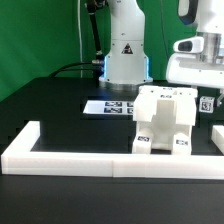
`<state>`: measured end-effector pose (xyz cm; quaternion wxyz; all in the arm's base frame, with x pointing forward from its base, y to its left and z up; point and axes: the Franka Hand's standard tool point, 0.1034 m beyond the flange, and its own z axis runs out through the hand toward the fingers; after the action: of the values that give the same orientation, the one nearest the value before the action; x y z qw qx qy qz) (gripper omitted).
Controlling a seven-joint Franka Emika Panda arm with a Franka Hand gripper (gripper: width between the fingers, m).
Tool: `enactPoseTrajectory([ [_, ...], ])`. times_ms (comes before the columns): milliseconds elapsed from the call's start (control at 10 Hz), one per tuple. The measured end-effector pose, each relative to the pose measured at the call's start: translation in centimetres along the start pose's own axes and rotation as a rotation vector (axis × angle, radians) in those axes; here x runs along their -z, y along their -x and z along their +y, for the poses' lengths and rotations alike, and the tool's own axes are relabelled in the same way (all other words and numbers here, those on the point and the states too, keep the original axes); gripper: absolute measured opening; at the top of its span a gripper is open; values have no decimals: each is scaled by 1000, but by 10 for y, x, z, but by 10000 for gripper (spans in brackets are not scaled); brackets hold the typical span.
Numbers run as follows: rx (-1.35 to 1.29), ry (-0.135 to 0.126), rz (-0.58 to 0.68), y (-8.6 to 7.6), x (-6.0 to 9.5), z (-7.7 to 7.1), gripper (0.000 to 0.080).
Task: Assemble chair
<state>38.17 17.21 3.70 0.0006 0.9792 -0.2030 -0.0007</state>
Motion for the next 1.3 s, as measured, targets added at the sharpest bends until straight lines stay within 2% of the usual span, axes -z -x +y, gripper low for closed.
enactPoseTrajectory([
  [200, 12, -30, -23, -5, 28, 3, 287],
  [400, 3, -50, -50, -25, 53, 14, 287],
  [800, 8, -44, -48, -23, 49, 14, 287],
  [900, 8, -49, -61, -23, 55, 15, 287],
  [1000, 60, -54, -61, -30, 66, 19, 287],
  [1200, 168, -58, -32, -58, 78, 33, 287],
  [1300, 167, -63, -22, -69, 83, 35, 287],
])
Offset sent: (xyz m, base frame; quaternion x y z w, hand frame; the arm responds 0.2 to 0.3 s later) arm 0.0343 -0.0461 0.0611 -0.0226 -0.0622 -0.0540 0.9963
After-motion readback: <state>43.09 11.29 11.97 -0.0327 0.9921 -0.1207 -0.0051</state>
